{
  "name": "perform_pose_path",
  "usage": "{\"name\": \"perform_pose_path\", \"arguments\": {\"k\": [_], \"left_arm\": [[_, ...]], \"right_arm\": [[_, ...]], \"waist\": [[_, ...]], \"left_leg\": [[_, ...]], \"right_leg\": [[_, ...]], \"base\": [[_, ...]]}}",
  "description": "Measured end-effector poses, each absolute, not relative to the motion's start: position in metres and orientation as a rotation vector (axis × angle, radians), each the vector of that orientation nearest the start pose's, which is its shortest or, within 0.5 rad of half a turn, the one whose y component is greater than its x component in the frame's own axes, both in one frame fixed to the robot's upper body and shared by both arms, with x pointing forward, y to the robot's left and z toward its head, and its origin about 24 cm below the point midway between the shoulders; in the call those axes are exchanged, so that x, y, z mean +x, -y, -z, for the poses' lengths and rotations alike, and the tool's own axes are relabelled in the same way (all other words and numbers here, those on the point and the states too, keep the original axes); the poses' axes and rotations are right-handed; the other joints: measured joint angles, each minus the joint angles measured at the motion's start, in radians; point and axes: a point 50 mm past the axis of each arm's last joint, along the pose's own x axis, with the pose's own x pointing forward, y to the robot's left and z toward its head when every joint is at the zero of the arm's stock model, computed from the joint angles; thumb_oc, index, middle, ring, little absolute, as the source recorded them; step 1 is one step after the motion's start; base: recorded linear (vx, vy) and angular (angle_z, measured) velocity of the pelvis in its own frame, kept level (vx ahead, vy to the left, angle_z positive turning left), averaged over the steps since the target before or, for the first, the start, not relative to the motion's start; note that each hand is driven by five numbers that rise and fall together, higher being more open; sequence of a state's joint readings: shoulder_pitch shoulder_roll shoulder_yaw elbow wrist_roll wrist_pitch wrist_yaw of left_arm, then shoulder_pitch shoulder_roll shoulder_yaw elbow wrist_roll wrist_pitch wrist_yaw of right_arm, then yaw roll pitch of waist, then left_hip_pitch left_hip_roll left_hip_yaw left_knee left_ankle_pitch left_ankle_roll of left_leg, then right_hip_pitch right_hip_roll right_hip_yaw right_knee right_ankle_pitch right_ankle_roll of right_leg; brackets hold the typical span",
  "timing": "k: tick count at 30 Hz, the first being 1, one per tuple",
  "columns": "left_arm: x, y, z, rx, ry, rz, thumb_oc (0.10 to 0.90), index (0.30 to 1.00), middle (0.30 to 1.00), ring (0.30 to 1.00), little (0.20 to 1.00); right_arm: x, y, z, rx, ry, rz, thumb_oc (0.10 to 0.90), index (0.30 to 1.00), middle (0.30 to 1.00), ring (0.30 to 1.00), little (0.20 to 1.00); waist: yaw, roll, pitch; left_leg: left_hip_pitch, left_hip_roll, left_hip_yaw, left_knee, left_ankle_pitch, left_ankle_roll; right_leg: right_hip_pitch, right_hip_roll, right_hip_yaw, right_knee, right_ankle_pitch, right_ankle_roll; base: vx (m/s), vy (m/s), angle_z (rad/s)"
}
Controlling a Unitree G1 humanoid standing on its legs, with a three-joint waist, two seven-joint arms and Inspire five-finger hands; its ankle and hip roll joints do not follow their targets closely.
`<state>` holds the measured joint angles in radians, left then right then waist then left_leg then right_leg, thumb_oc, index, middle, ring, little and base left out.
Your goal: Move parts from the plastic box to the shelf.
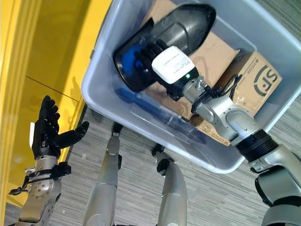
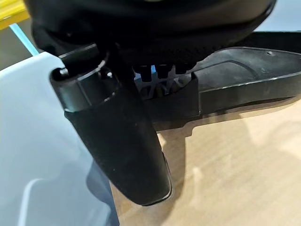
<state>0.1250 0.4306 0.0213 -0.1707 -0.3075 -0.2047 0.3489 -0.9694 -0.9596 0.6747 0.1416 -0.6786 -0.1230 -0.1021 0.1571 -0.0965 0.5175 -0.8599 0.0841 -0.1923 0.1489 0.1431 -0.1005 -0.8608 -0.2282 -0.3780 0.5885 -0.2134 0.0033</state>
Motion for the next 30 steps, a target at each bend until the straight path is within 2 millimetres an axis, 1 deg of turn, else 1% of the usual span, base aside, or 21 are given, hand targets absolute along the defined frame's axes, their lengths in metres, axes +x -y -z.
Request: {"name": "perform_pose_path", "arguments": {"k": [1, 2, 4, 7, 10, 11, 12, 13, 15, 16, 17, 19, 21, 22, 23, 25, 26, 28, 29, 30], "left_arm": [[0.224, -0.24, -0.093, 0.079, 0.268, -0.319, 0.9, 1.0, 1.0, 1.0, 1.0], [0.224, -0.24, -0.093, 0.083, 0.268, -0.318, 0.9, 1.0, 1.0, 1.0, 1.0], [0.225, -0.24, -0.094, 0.097, 0.268, -0.308, 0.9, 1.0, 1.0, 1.0, 1.0], [0.225, -0.239, -0.093, 0.096, 0.264, -0.303, 0.9, 1.0, 1.0, 1.0, 1.0], [0.226, -0.237, -0.094, 0.092, 0.267, -0.296, 0.9, 1.0, 1.0, 1.0, 1.0], [0.228, -0.234, -0.095, 0.084, 0.274, -0.288, 0.9, 1.0, 1.0, 1.0, 1.0], [0.229, -0.233, -0.096, 0.082, 0.281, -0.283, 0.9, 1.0, 1.0, 1.0, 1.0], [0.231, -0.232, -0.099, 0.081, 0.295, -0.278, 0.9, 1.0, 1.0, 1.0, 1.0], [0.233, -0.231, -0.102, 0.08, 0.303, -0.268, 0.9, 1.0, 1.0, 1.0, 1.0], [0.233, -0.231, -0.102, 0.081, 0.303, -0.264, 0.9, 1.0, 1.0, 1.0, 1.0], [0.233, -0.231, -0.102, 0.081, 0.303, -0.264, 0.9, 1.0, 1.0, 1.0, 1.0], [0.233, -0.232, -0.101, 0.085, 0.295, -0.264, 0.9, 1.0, 1.0, 1.0, 1.0], [0.234, -0.232, -0.102, 0.088, 0.299, -0.258, 0.9, 1.0, 1.0, 1.0, 1.0], [0.234, -0.232, -0.101, 0.091, 0.296, -0.25, 0.9, 1.0, 1.0, 1.0, 1.0], [0.234, -0.232, -0.101, 0.093, 0.295, -0.239, 0.9, 1.0, 1.0, 1.0, 1.0], [0.235, -0.232, -0.101, 0.097, 0.287, -0.225, 0.9, 1.0, 1.0, 1.0, 1.0], [0.234, -0.232, -0.099, 0.099, 0.278, -0.223, 0.9, 1.0, 1.0, 1.0, 1.0], [0.232, -0.234, -0.095, 0.106, 0.257, -0.217, 0.9, 1.0, 1.0, 1.0, 1.0], [0.23, -0.236, -0.094, 0.109, 0.251, -0.22, 0.9, 1.0, 1.0, 1.0, 1.0], [0.229, -0.237, -0.094, 0.112, 0.246, -0.22, 0.9, 1.0, 1.0, 1.0, 1.0]], "right_arm": [[0.339, 0.153, -0.26, -1.794, 0.831, -0.147, 0.569, 0.536, 0.536, 0.536, 0.536], [0.34, 0.152, -0.26, -1.788, 0.832, -0.145, 0.4, 0.3, 0.3, 0.3, 0.3], [0.341, 0.151, -0.265, -1.792, 0.845, -0.133, 0.4, 0.3, 0.3, 0.3, 0.3], [0.342, 0.152, -0.261, -1.8, 0.847, -0.126, 0.4, 0.3, 0.3, 0.3, 0.3], [0.345, 0.149, -0.26, -1.77, 0.87, -0.081, 0.4, 0.3, 0.3, 0.3, 0.3], [0.346, 0.148, -0.262, -1.767, 0.871, -0.071, 0.4, 0.3, 0.3, 0.3, 0.3], [0.347, 0.148, -0.263, -1.767, 0.873, -0.068, 0.4, 0.3, 0.3, 0.3, 0.3], [0.347, 0.147, -0.263, -1.769, 0.87, -0.069, 0.4, 0.3, 0.3, 0.3, 0.3], [0.35, 0.151, -0.258, -1.77, 0.831, -0.074, 0.4, 0.3, 0.3, 0.3, 0.3], [0.351, 0.155, -0.248, -1.775, 0.792, -0.095, 0.4, 0.3, 0.3, 0.3, 0.3], [0.351, 0.156, -0.244, -1.778, 0.772, -0.11, 0.4, 0.3, 0.3, 0.3, 0.3], [0.349, 0.16, -0.218, -1.776, 0.694, -0.197, 0.4, 0.3, 0.3, 0.3, 0.3], [0.345, 0.164, -0.2, -1.783, 0.626, -0.264, 0.4, 0.3, 0.3, 0.3, 0.3], [0.34, 0.169, -0.185, -1.782, 0.576, -0.306, 0.4, 0.3, 0.3, 0.3, 0.3], [0.337, 0.174, -0.174, -1.778, 0.533, -0.338, 0.4, 0.3, 0.3, 0.3, 0.3], [0.331, 0.184, -0.159, -1.783, 0.461, -0.392, 0.4, 0.3, 0.3, 0.3, 0.3], [0.326, 0.188, -0.152, -1.784, 0.434, -0.414, 0.4, 0.3, 0.3, 0.3, 0.3], [0.317, 0.194, -0.147, -1.777, 0.411, -0.444, 0.4, 0.3, 0.3, 0.3, 0.3], [0.314, 0.198, -0.152, -1.783, 0.418, -0.439, 0.4, 0.3, 0.3, 0.3, 0.3], [0.311, 0.199, -0.157, -1.792, 0.427, -0.441, 0.4, 0.3, 0.3, 0.3, 0.3]], "waist": [[-0.008, -0.001, 0.0], [-0.012, -0.007, -0.004], [-0.013, -0.01, -0.006], [-0.014, -0.009, -0.007], [-0.011, 0.004, -0.016], [-0.002, 0.014, -0.021], [0.006, 0.016, -0.022], [0.02, 0.017, -0.023], [0.032, 0.018, -0.023], [0.04, 0.018, -0.023], [0.043, 0.017, -0.022], [0.047, 0.017, -0.022], [0.043, 0.016, -0.022], [0.04, 0.017, -0.021], [0.04, 0.017, -0.021], [0.038, 0.015, -0.019], [0.037, 0.016, -0.019], [0.038, 0.014, -0.018], [0.025, 0.013, -0.019], [0.023, 0.013, -0.019]], "left_leg": [[-0.015, 0.0, -0.006, 0.008, 0.002, 0.0], [-0.026, -0.001, -0.006, 0.011, 0.004, 0.003], [-0.046, 0.003, -0.006, 0.026, 0.006, 0.005], [-0.047, 0.004, -0.006, 0.029, 0.009, 0.008], [-0.046, 0.005, -0.003, 0.033, 0.013, 0.005], [-0.046, 0.004, -0.003, 0.033, 0.017, -0.001], [-0.042, 0.004, -0.002, 0.033, 0.025, -0.011], [-0.032, 0.004, 0.002, 0.032, 0.025, -0.012], [0.007, 0.004, 0.006, 0.022, 0.027, -0.015], [0.033, 0.005, 0.009, 0.012, 0.028, -0.016], [0.056, 0.005, 0.013, 0.002, 0.028, -0.016], [0.142, 0.005, 0.023, -0.026, 0.028, -0.016], [0.206, 0.005, 0.028, -0.053, 0.029, -0.015], [0.24, 0.005, 0.03, -0.06, 0.029, -0.013], [0.268, 0.009, 0.037, -0.068, 0.026, -0.007], [0.318, 0.015, 0.052, -0.075, 0.022, -0.001], [0.349, 0.017, 0.058, -0.084, 0.02, 0.002], [0.417, 0.023, 0.079, -0.099, 0.015, 0.01], [0.452, 0.027, 0.096, -0.108, 0.008, 0.019], [0.467, 0.027, 0.102, -0.11, 0.004, 0.023]], "right_leg": [[-0.017, -0.005, -0.004, 0.023, -0.01, -0.008], [-0.038, -0.01, -0.003, 0.04, -0.017, -0.016], [-0.062, -0.009, -0.002, 0.065, -0.024, -0.029], [-0.07, -0.01, 0.001, 0.079, -0.028, -0.036], [-0.07, -0.01, 0.002, 0.082, -0.022, -0.04], [-0.068, -0.011, 0.002, 0.081, -0.02, -0.039], [-0.065, -0.011, 0.002, 0.08, -0.017, -0.039], [-0.051, -0.011, 0.001, 0.081, -0.017, -0.038], [-0.002, -0.012, -0.01, 0.054, -0.015, -0.035], [0.026, -0.011, -0.012, 0.045, -0.012, -0.03], [0.049, -0.011, -0.012, 0.032, -0.011, -0.026], [0.14, -0.01, -0.012, -0.01, 0.0, -0.007], [0.208, -0.005, -0.013, -0.052, 0.013, 0.008], [0.252, 0.001, -0.015, -0.08, 0.024, 0.019], [0.288, 0.007, -0.018, -0.112, 0.039, 0.023], [0.348, 0.02, -0.012, -0.166, 0.068, 0.03], [0.383, 0.029, -0.006, -0.193, 0.08, 0.037], [0.454, 0.043, 0.01, -0.247, 0.103, 0.044], [0.49, 0.047, 0.018, -0.277, 0.112, 0.048], [0.504, 0.05, 0.022, -0.288, 0.119, 0.05]], "base": [[-0.01, 0.049, 0.16], [-0.01, 0.041, 0.1], [0.0, 0.006, 0.02], [0.0, 0.0, 0.0], [0.0, 0.0, 0.0], [0.0, 0.0, 0.0], [0.0, 0.0, 0.0], [-0.01, 0.011, 0.04], [-0.01, 0.005, 0.08], [0.0, -0.002, 0.04], [0.0, 0.0, 0.0], [0.0, 0.0, 0.0], [-0.03, 0.024, -0.02], [-0.06, 0.053, -0.09], [-0.05, 0.059, -0.13], [0.04, 0.023, -0.22], [0.03, 0.02, -0.22], [0.05, 0.024, -0.28], [0.07, 0.028, -0.32], [0.03, 0.014, -0.3]]}}
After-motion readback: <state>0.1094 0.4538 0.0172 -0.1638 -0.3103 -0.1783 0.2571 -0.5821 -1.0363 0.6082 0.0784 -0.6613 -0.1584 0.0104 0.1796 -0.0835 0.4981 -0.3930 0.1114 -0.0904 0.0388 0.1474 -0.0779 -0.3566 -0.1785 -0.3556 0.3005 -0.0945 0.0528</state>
